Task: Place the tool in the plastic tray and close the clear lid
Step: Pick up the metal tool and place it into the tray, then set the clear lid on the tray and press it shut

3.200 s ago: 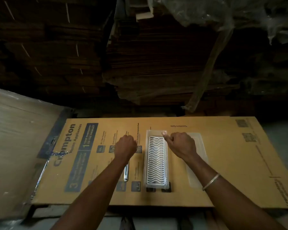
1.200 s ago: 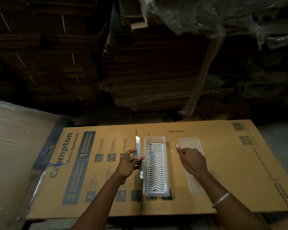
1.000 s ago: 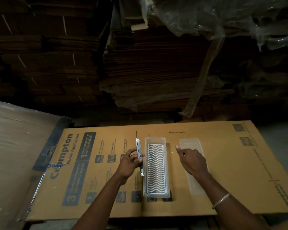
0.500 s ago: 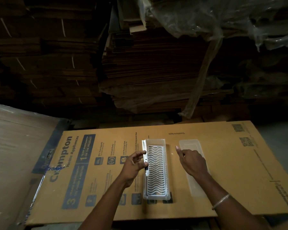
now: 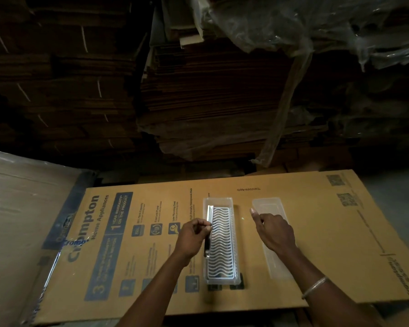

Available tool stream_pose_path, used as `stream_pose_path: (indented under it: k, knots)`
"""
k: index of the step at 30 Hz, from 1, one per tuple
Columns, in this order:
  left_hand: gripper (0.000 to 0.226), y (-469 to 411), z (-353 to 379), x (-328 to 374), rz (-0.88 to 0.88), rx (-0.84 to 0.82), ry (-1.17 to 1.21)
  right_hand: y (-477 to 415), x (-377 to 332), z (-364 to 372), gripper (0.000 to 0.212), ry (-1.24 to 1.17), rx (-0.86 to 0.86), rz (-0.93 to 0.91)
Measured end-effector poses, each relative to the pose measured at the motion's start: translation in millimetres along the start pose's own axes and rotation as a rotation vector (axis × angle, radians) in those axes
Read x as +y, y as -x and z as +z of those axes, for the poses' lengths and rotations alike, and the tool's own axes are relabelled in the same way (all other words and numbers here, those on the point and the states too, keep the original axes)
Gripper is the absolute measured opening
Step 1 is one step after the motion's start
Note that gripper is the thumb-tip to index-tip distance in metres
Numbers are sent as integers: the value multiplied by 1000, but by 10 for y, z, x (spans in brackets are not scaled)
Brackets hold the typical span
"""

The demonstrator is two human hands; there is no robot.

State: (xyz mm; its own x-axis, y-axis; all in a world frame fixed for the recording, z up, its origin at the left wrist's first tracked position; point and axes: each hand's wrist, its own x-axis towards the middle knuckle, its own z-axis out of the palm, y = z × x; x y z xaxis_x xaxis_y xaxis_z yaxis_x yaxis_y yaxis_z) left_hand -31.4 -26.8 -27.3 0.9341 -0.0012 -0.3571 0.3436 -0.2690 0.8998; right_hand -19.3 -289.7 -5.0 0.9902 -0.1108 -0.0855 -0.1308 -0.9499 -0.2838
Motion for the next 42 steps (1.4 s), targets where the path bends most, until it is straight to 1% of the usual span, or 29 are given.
stream_pose_path:
  k: [3, 6, 8, 10, 13, 17, 19, 21, 25, 26, 28, 29, 30, 32, 33, 34, 35, 37, 39, 40, 42]
  knots:
    - [9, -36, 104, 11, 27, 60, -143, 11, 55, 35, 95, 8, -8, 9]
    - [25, -97, 250, 77, 45, 79, -308, 45, 146, 79, 91, 18, -45, 38]
    - [34, -164, 347, 90, 31, 80, -442, 72, 217, 106, 84, 31, -69, 62]
    - [36, -233, 430, 73, 2, 61, -566, 102, 296, 152, 78, 38, -90, 78]
    - [35, -317, 535, 63, -1, 20, -741, 140, 417, 230, 76, 40, -109, 103]
    - [33, -397, 625, 42, -47, -83, -909, 192, 526, 306, 75, 36, -112, 145]
    - [35, -436, 654, 19, -72, -113, -974, 211, 566, 334, 75, 28, -120, 167]
    - [37, -474, 684, -10, -95, -111, -993, 220, 602, 349, 74, 27, -134, 181]
    - [19, -540, 749, -36, -92, -117, -993, 227, 655, 365, 77, 32, -157, 213]
    - [23, -548, 760, -40, -87, -108, -989, 232, 665, 368, 77, 34, -157, 220]
    - [41, -588, 778, -72, -42, -85, -984, 239, 678, 377, 75, 39, -163, 224]
    - [46, -588, 775, -79, -31, -76, -972, 242, 683, 386, 73, 36, -170, 225]
    - [44, -581, 780, -79, -34, -67, -949, 244, 686, 396, 72, 33, -175, 227]
    - [28, -564, 793, -86, -33, -32, -905, 242, 689, 414, 70, 34, -170, 223]
    - [24, -566, 800, -105, -23, -5, -887, 235, 695, 428, 69, 42, -166, 219]
    - [28, -557, 805, -121, -7, 21, -875, 227, 698, 443, 68, 51, -165, 214]
    - [31, -548, 806, -132, -2, 41, -865, 214, 704, 466, 66, 58, -167, 209]
    - [34, -533, 802, -164, 21, 72, -802, 187, 697, 509, 53, 59, -160, 201]
    - [34, -516, 803, -163, 2, 67, -784, 158, 695, 547, 45, 64, -130, 194]
    - [31, -506, 801, -151, -5, 59, -810, 140, 694, 563, 49, 74, -123, 199]
    - [25, -496, 779, -131, -18, 38, -843, 108, 679, 582, 67, 102, -128, 239]
